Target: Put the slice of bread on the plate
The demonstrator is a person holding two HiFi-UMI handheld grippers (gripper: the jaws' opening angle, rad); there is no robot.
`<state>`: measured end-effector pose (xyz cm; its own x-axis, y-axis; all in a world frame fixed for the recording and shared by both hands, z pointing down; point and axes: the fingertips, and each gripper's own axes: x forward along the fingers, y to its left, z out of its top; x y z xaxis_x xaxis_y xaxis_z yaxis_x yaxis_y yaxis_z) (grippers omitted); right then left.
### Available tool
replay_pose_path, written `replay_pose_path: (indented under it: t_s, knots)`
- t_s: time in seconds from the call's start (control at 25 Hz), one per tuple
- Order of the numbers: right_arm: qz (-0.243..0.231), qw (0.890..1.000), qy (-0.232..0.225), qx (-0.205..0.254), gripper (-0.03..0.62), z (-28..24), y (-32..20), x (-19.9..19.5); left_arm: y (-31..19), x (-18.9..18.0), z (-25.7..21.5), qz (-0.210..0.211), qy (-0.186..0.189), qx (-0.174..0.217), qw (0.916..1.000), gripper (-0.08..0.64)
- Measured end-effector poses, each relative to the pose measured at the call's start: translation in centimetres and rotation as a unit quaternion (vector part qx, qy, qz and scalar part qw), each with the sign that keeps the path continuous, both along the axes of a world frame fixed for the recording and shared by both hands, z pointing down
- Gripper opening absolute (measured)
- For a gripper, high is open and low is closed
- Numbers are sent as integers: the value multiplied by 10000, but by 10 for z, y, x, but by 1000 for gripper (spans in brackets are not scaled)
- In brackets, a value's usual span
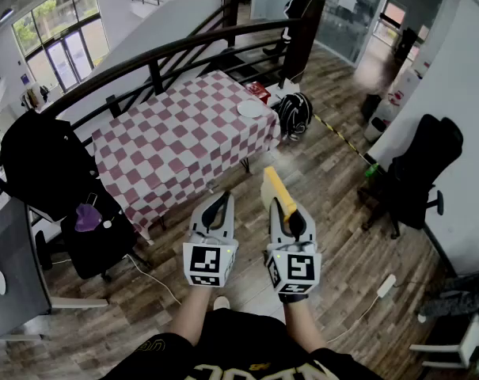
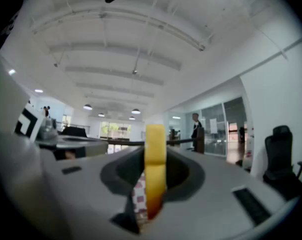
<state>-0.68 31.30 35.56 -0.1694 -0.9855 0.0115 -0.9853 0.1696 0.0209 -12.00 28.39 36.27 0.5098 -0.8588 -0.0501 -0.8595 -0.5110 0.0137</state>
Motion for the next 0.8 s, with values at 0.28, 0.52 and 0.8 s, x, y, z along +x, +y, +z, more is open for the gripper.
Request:
replay_pose_path:
  t_s: [0.28, 0.52, 0.8]
  knots:
    - [108, 9999, 37, -122, 103, 23, -38, -22, -41, -23, 29, 96, -55, -266, 9996, 20]
    - [113, 9997, -18, -199, 103, 32, -77, -20, -74, -15, 38, 133, 39, -400, 9991, 20]
    - [-146, 9994, -289, -72, 103, 38, -166, -3, -151, 2, 43, -111, -75, -371, 9992, 20]
